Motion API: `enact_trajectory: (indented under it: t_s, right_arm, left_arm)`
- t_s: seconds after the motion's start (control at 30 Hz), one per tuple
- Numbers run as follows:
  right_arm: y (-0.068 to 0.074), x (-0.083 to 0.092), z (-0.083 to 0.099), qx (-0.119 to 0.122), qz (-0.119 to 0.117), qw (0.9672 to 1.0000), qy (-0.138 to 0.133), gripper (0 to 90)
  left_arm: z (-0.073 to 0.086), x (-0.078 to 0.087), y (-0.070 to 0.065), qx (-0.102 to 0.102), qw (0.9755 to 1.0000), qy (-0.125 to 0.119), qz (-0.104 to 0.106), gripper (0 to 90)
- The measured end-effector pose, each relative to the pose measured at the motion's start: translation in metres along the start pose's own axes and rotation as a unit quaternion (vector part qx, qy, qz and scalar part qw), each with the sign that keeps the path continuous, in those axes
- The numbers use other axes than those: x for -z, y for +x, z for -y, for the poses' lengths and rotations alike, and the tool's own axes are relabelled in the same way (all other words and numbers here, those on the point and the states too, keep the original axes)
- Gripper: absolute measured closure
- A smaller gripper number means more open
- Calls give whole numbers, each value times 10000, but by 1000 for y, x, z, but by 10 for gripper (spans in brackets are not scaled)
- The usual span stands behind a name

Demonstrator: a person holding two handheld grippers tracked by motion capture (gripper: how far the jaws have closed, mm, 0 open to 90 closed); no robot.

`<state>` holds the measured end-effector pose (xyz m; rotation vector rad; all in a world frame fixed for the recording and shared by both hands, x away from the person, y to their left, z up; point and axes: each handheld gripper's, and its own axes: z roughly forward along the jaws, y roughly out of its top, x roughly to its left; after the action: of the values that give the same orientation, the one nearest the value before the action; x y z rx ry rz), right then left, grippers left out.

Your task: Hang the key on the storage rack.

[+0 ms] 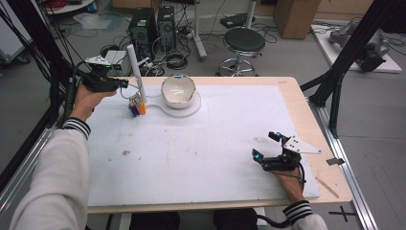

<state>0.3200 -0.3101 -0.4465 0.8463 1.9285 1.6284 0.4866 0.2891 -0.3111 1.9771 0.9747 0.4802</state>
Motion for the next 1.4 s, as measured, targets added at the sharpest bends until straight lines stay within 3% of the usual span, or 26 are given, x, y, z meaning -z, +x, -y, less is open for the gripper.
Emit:
enact_trajectory:
  t_s: [0.27, 0.3, 0.33, 0.4, 0.43, 0.47, 0.5, 0.6, 0.63, 0.67, 0.73, 0.87, 0.97, 1.0, 1.1, 1.17, 1.27, 1.4]
  right_arm:
    - [0, 0, 0, -20, 21, 10000, 11, 8]
    - [0, 0, 0, -18, 23, 10000, 9, 8]
    - [0, 0, 0, -18, 23, 10000, 9, 8]
    - [0, 0, 0, -36, 14, 10000, 6, 9]
    - [0, 0, 0, -36, 14, 10000, 6, 9]
    - [0, 0, 0, -42, 12, 10000, 8, 8]
    - [0, 0, 0, -42, 12, 10000, 8, 8]
    - [0, 0, 0, -36, 23, 10000, 14, 8]
    - [0, 0, 0, -9, 27, 10000, 10, 8]
    - [0, 0, 0, -9, 27, 10000, 10, 8]
    - [0, 0, 0, -31, 22, 10000, 13, 8]
    - [-2, 1, 0, -137, 30, 9999, -3, 8]
    - [-3, 2, 1, -234, 29, 9997, -19, 8]
    - [-3, 1, 1, -219, 42, 9997, -72, 8]
    - [-2, 2, 1, -232, 38, 9997, -74, 8]
    - [-3, 2, 1, -245, 25, 9997, -75, 8]
    - [-3, 2, 1, -233, 38, 9997, -76, 8]
    - [-2, 2, 1, -200, 52, 9998, -63, 8]
  left_arm:
    - [0, -5, -3, -92, 9997, 133, -163, 857]
    - [0, -5, -4, -116, 9997, 74, -202, 798]
    - [-1, -5, -4, -108, 9997, -7, -235, 798]
    - [-1, -3, -5, -263, 9992, -122, -275, 707]
    - [-1, -1, -6, -330, 9988, -169, -311, 707]
    - [-1, 0, -6, -408, 9984, -217, -339, 601]
    - [0, 2, -6, -456, 9980, -258, -357, 601]
    - [4, 9, -4, -352, 9971, -395, -542, 470]
    - [6, 12, -4, -264, 9969, -432, -598, 389]
    - [8, 15, -4, -119, 9968, -519, -589, 389]
    - [13, 21, -6, -40, 9960, -680, -570, 304]
    - [25, 33, -13, -122, 9948, -888, -485, 234]
    - [34, 39, -19, -62, 9939, -1052, -322, 107]
    - [36, 41, -21, -45, 9938, -1081, -269, 20]
    - [45, 50, -32, -113, 9903, -1366, -209, 17]
    - [54, 55, -40, -107, 9878, -1555, -54, 17]
    - [69, 59, -52, -178, 9869, -1604, 35, 17]
    - [90, 62, -70, -217, 9824, -1848, 181, 17]
